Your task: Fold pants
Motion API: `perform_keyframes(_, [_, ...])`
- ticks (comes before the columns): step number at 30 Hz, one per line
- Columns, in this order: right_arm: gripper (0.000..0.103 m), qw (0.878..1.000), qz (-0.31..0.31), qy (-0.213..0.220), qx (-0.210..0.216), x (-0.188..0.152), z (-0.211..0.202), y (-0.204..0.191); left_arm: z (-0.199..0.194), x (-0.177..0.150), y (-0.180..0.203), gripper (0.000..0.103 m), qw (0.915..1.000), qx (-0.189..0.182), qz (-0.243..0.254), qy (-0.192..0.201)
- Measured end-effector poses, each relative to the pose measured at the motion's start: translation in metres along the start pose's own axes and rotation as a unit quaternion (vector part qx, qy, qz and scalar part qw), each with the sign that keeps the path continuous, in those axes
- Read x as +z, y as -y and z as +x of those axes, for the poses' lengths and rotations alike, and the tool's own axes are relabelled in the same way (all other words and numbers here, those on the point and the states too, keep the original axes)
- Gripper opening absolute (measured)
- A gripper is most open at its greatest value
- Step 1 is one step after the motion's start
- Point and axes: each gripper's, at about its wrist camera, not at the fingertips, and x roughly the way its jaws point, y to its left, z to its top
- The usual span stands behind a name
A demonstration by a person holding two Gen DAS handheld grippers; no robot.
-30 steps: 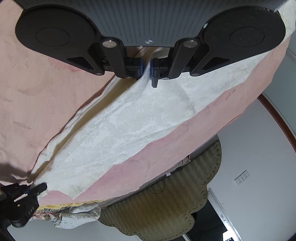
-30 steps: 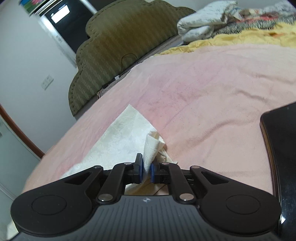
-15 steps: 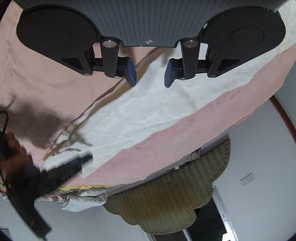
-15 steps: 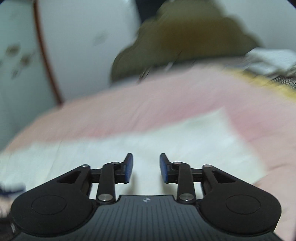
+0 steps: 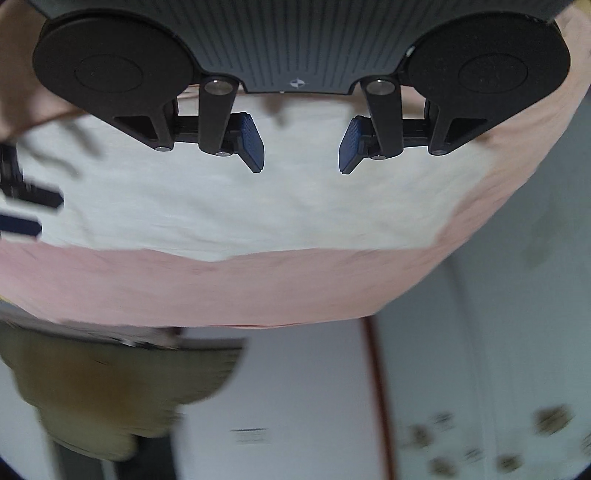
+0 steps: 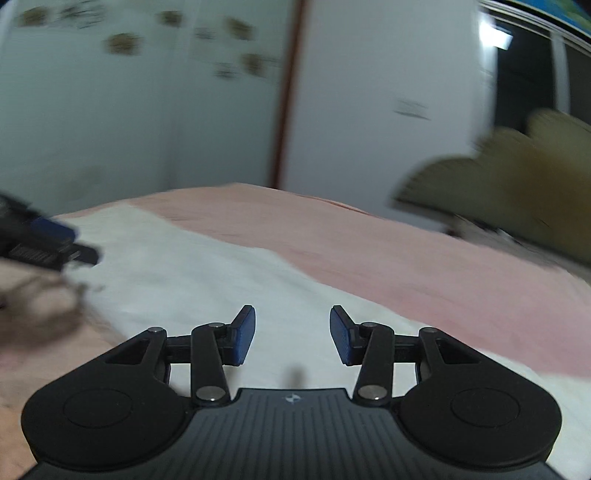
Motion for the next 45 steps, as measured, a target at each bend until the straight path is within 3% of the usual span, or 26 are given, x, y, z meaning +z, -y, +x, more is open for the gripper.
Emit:
perform_keyframes(3, [0.043, 0.995, -0.073, 0.006, 0.065, 0.007, 0.016, -0.060, 0.000, -0.002, -0.051, 0.051, 0.9967, 0.049, -0.064, -0.010])
perform_keyframes(7, [0.042, 0.978, -0.165, 0.010, 0.126, 0.017, 0.036, -0.123, 0.010, -0.005, -0.108, 0.050, 0.9855, 0.089, -0.142, -0.030])
perform_keyframes(11, [0.042, 0.962, -0.222, 0.025, 0.158, 0.026, 0.052, -0.163, 0.013, -0.007, -0.143, 0.049, 0.9746, 0.071, -0.209, -0.039])
perform_keyframes(13, [0.033, 0.957, -0.236, 0.021, 0.168, 0.030, 0.065, -0.173, 0.014, -0.006, -0.151, 0.045, 0.9712, 0.062, -0.227, -0.037])
perform_keyframes(16, [0.028, 0.950, -0.261, 0.006, 0.174, 0.028, 0.085, -0.187, 0.019, -0.005, -0.155, 0.044, 0.9683, 0.037, -0.243, -0.043])
perform_keyframes(21, [0.013, 0.951, -0.253, 0.002, 0.177, 0.030, 0.099, -0.192, 0.030, -0.014, -0.168, 0.044, 0.9526, -0.008, -0.298, -0.063])
perform_keyframes(22, [0.012, 0.951, -0.251, 0.002, 0.178, 0.029, 0.097, -0.191, 0.034, -0.015, -0.171, 0.039, 0.9491, -0.012, -0.308, -0.063])
perform_keyframes(24, [0.010, 0.950, -0.254, 0.003, 0.179, 0.030, 0.101, -0.195, 0.040, -0.016, -0.175, 0.016, 0.9418, -0.029, -0.328, -0.065])
perform_keyframes(27, [0.008, 0.949, -0.256, -0.001, 0.183, 0.029, 0.102, -0.196, 0.046, -0.018, -0.181, 0.006, 0.9324, -0.041, -0.354, -0.059])
perform_keyframes(33, [0.006, 0.946, -0.258, -0.002, 0.195, 0.037, 0.106, -0.206, 0.050, -0.015, -0.180, 0.006, 0.9371, -0.026, -0.347, -0.031])
perform_keyframes(36, [0.006, 0.944, -0.265, -0.031, 0.197, 0.034, 0.114, -0.213, 0.065, -0.019, -0.172, 0.006, 0.9446, -0.001, -0.323, -0.060])
perform_keyframes(39, [0.009, 0.949, -0.244, -0.030, 0.195, 0.034, 0.103, -0.205, 0.061, -0.024, -0.165, 0.007, 0.9523, 0.010, -0.301, -0.051])
perform_keyframes(42, [0.009, 0.957, -0.189, -0.017, 0.219, 0.039, 0.070, -0.175, 0.059, -0.023, -0.161, 0.008, 0.9559, 0.019, -0.289, -0.048])
perform_keyframes(45, [0.009, 0.975, -0.134, -0.001, 0.176, 0.038, 0.038, -0.127, 0.059, -0.023, -0.155, 0.008, 0.9584, 0.028, -0.280, -0.047])
